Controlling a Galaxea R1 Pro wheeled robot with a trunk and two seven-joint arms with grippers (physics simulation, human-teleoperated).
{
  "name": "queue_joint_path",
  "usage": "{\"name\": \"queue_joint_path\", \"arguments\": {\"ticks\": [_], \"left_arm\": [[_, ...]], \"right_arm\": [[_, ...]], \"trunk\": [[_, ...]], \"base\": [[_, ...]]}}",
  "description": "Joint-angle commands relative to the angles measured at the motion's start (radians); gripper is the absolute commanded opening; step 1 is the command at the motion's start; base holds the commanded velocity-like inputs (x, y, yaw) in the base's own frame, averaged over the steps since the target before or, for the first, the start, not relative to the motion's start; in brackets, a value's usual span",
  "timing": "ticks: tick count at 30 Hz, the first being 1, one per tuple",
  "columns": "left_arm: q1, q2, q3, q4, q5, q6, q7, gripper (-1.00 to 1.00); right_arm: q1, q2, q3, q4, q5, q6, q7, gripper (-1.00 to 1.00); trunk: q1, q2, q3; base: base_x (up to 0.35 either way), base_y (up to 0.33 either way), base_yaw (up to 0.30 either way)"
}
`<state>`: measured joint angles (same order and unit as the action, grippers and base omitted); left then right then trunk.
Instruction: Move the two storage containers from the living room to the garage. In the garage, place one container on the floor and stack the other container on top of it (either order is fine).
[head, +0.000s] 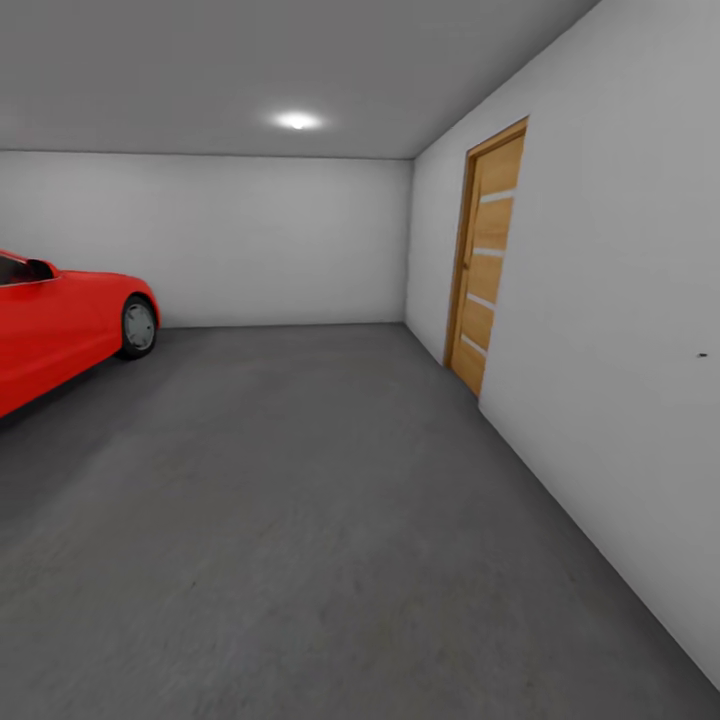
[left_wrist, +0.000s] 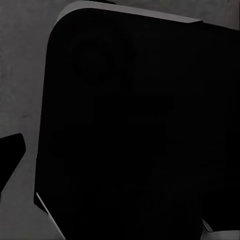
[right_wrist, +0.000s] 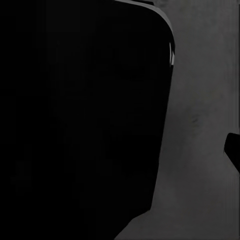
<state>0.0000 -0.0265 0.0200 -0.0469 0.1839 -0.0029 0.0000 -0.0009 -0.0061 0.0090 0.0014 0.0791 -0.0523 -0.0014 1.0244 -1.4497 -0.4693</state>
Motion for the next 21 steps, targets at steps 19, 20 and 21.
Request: {"name": "queue_joint_path", "arguments": {"ticks": [19,20,21], "left_arm": [[0.000,-0.001,0.002,-0.001,0.007,0.001,0.000,1.00],[0.000,-0.001,0.002,-0.001,0.008,0.001,0.001,1.00],[0.000,-0.002,0.002,-0.001,0.008,0.001,0.002,1.00]], "right_arm": [[-0.001,0.006,-0.010,-0.001,0.001,-0.006,0.000,1.00],[-0.001,0.006,-0.010,-0.001,0.001,-0.006,0.000,1.00],[-0.001,0.006,-0.010,-0.001,0.001,-0.006,0.000,1.00]], "trunk": [[0.001,0.000,-0.001],[0.001,0.000,-0.001],[0.001,0.000,-0.001]], "base": [[0.322,0.000,0.000],[0.323,0.000,0.000],[0.323,0.000,0.000]]}}
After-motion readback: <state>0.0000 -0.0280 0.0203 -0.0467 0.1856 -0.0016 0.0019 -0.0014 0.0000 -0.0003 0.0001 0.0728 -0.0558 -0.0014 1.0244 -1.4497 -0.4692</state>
